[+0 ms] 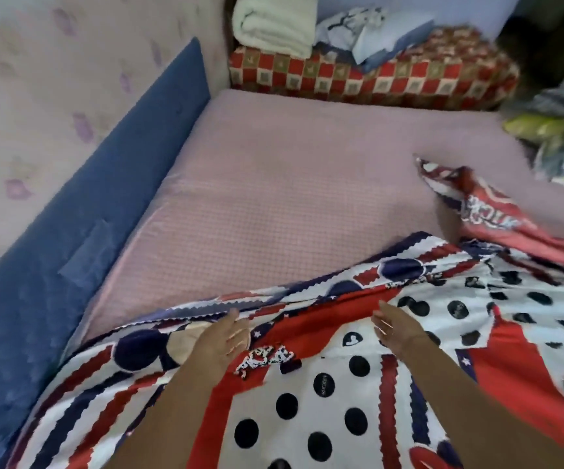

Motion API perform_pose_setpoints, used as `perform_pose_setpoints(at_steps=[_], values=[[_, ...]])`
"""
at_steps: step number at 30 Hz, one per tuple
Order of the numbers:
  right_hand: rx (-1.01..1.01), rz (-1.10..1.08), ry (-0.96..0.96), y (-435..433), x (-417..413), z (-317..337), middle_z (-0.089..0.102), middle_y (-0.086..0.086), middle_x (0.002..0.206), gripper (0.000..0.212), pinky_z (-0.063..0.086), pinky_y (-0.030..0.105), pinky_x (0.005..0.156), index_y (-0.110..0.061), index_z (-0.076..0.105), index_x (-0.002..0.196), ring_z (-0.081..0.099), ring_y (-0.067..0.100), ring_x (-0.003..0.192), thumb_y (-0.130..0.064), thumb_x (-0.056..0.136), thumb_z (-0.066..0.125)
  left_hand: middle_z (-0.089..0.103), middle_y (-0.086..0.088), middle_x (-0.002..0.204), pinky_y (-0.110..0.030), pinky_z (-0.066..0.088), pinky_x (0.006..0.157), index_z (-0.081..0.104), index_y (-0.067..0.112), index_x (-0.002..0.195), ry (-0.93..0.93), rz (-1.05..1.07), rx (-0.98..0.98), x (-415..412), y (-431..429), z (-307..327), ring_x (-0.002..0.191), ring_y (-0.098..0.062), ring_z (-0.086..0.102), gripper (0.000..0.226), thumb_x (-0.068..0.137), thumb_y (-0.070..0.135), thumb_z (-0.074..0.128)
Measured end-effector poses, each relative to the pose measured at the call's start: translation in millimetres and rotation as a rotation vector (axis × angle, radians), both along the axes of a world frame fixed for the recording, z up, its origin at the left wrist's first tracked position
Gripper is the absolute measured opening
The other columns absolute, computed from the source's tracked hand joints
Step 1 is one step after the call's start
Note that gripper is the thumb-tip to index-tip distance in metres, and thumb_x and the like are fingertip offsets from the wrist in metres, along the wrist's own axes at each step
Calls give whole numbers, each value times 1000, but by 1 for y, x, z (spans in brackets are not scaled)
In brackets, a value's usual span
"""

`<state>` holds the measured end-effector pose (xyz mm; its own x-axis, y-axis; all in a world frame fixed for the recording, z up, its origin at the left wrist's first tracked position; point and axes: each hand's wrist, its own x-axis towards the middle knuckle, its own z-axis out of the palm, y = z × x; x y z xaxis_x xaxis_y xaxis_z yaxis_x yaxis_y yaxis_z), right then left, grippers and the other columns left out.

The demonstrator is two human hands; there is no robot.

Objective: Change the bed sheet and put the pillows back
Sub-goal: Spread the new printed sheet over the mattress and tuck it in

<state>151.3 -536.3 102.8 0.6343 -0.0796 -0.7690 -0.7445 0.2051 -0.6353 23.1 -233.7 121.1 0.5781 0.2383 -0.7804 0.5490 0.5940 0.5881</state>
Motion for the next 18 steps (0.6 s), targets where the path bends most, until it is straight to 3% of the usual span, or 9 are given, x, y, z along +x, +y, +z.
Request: perform_pose_setpoints(at_steps=[2,4,6,11,14,18], values=[[-24,-73,-6,4,1,-1,62,3,90,18,47,28,74,-13,60,111,60,15,84,-15,92,62,65,-4,120,-34,43,86,62,17,110,23,-93,-5,24,11,-1,110,-21,59,20,98,31,54],[-50,-133,0,5,2,1,63,4,93,13,49,31,83,-11,62,105,60,17,90,-17,93,61,63,-4,122,-35,43,94,63,19,106,33,-172,10,49,18,-8,112,-22,57,18,99,32,52],[-68,-185,3,4,5,4,62,7,95,5,46,37,95,-12,62,92,59,18,94,-16,94,59,62,-4,126,-38,39,108,60,18,115,21,-257,15,74,19,-13,113,-21,57,24,98,34,53],[-101,-263,-4,-8,24,0,63,6,99,10,44,33,94,-14,62,103,58,21,103,-18,95,58,62,-4,127,-36,39,106,53,14,130,47,-370,-9,131,5,-24,121,-23,55,38,99,34,53],[-138,-264,-3,-11,49,-8,63,4,92,12,47,31,85,-13,61,105,60,18,91,-18,94,59,66,0,119,-37,42,108,58,14,124,57,-432,6,155,4,-33,116,-19,59,34,98,37,53],[-169,-235,51,-8,101,-26,57,2,72,14,44,25,63,-14,58,83,54,13,66,-24,92,63,66,-2,120,-40,41,108,63,17,102,99,-435,15,187,9,-50,115,-21,59,24,96,40,57]])
